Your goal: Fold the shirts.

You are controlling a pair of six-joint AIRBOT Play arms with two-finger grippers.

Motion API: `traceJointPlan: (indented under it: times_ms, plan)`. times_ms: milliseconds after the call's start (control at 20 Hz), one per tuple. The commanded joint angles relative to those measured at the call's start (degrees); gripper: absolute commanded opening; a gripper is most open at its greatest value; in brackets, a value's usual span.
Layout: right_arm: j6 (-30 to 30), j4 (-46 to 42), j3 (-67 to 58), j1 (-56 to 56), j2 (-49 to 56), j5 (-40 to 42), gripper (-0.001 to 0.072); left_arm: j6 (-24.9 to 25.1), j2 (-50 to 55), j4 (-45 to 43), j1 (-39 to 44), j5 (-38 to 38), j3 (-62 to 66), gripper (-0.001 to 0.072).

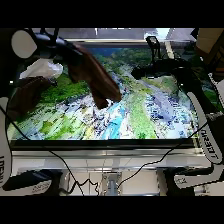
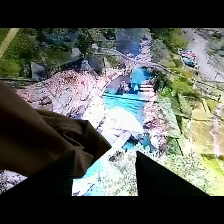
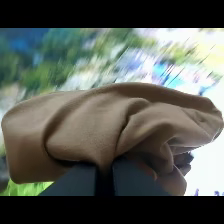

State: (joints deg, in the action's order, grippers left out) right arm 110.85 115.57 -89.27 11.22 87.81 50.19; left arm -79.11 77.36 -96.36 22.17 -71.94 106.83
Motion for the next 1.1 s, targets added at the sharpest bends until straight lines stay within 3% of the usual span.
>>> traceJointPlan:
  times_ms: [0, 300, 550, 800, 1050]
  plan:
    - [0.2, -1.6, 0.3, 0.0, 0.0, 3.8, 0.0433, -3.0, 0.0, -2.5, -7.2, -3.0, -9.0, 0.0029]
    - [0.1, 3.9, 7.9, 1.1, 1.4, 1.6, 0.0435, -4.7, 0.0, -0.5, -15.2, -3.8, -18.5, 0.0029]
    - [0.2, 7.7, 11.0, 8.0, 5.8, -4.7, 0.0439, -3.4, 0.0, 6.4, -15.4, -3.7, -23.4, 0.0029]
    - [-3.1, 8.0, 11.0, 13.9, 8.3, -15.3, 0.0439, -3.5, 0.0, 6.8, -15.4, -2.8, -24.7, 0.0029]
    - [-3.3, 11.0, 10.9, 15.1, 11.1, -17.9, 0.0441, -3.5, 0.0, 7.1, -15.4, -2.9, -24.7, 0.0029]
